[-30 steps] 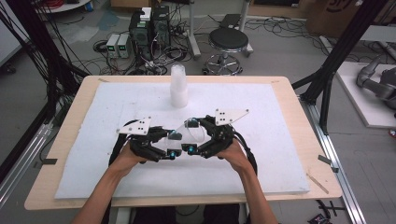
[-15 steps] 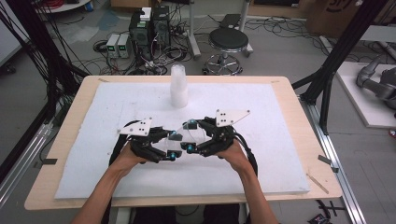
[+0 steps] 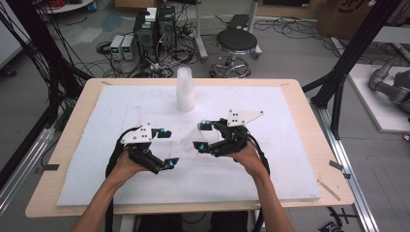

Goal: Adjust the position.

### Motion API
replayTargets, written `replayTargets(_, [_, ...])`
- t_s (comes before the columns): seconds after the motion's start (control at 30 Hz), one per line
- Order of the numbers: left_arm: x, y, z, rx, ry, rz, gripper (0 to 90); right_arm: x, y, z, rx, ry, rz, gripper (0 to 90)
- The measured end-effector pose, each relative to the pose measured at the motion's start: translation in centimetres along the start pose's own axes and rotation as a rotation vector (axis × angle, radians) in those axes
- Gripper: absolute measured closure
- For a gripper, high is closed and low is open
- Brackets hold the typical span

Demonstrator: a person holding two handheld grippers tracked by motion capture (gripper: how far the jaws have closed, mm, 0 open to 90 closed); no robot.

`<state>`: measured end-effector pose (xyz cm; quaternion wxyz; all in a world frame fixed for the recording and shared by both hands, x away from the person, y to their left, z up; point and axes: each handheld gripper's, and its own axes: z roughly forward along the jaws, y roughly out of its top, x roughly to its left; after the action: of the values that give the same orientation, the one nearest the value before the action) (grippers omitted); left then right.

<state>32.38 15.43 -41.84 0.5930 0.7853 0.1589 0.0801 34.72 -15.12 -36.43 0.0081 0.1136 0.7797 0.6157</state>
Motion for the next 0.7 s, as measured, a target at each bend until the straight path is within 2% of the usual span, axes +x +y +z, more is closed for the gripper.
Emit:
replayTargets(0.03, [0.1, -0.2, -0.4, 0.009, 0.029, 0.0, 1.7, 0.0, 0.0, 0.0, 0.0, 0.0, 0.0, 30.6])
replayTargets(0.07, [0.1, -0.4, -0.7, 0.021, 0.059, -0.005, 1.7, -0.4, 0.0, -0.2, 0.028, -0.039, 0.014, 30.9])
replayTargets(0.1, [0.2, -0.5, -1.0, 0.034, 0.093, -0.009, 1.7, -0.7, -0.1, -0.2, 0.04, -0.058, 0.022, 31.0])
replayTargets(0.13, [0.3, -0.9, -1.7, 0.05, 0.157, -0.017, 1.7, -1.0, -0.1, -0.2, 0.056, -0.081, 0.039, 31.0])
replayTargets(0.17, [0.3, -0.9, -1.7, 0.05, 0.157, -0.017, 1.7, -1.0, -0.1, -0.2, 0.056, -0.081, 0.039, 31.0])
replayTargets(0.2, [0.3, -1.1, -2.0, 0.055, 0.186, -0.022, 1.7, -1.5, -0.1, -0.2, 0.092, -0.122, 0.061, 31.0])
replayTargets(0.27, [0.5, -1.5, -2.5, 0.057, 0.235, -0.04, 1.7, -1.7, -0.2, -0.3, 0.105, -0.139, 0.068, 31.0])
replayTargets(0.37, [0.5, -2.5, -3.2, 0.044, 0.314, -0.062, 1.7, -2.5, 0.0, -0.3, 0.178, -0.217, 0.083, 31.1])
replayTargets(0.4, [0.5, -2.9, -3.5, 0.036, 0.34, -0.067, 1.7, -2.9, 0.3, -0.3, 0.22, -0.262, 0.087, 31.4])
replayTargets(0.43, [0.5, -3.2, -3.7, 0.026, 0.356, -0.072, 1.7, -2.9, 0.3, -0.3, 0.22, -0.262, 0.087, 31.4])
replayTargets(0.47, [0.6, -3.6, -4.0, 0.018, 0.371, -0.078, 1.7, -3.2, 0.4, -0.3, 0.247, -0.292, 0.092, 31.5])
replayTargets(0.5, [0.5, -3.9, -4.2, 0.014, 0.391, -0.082, 1.7, -3.2, 0.4, -0.3, 0.247, -0.292, 0.092, 31.5])
replayTargets(0.53, [0.5, -4.2, -4.5, 0.008, 0.413, -0.086, 1.7, -3.5, 0.6, -0.3, 0.28, -0.325, 0.086, 31.5])
replayTargets(0.6, [0.4, -5.2, -5.2, -0.016, 0.456, -0.107, 1.7, -3.7, 0.8, -0.2, 0.31, -0.352, 0.089, 31.5])
replayTargets(0.7, [0.4, -5.7, -5.4, -0.032, 0.456, -0.128, 1.7, -4.1, 0.8, 0.0, 0.321, -0.366, 0.085, 31.5])
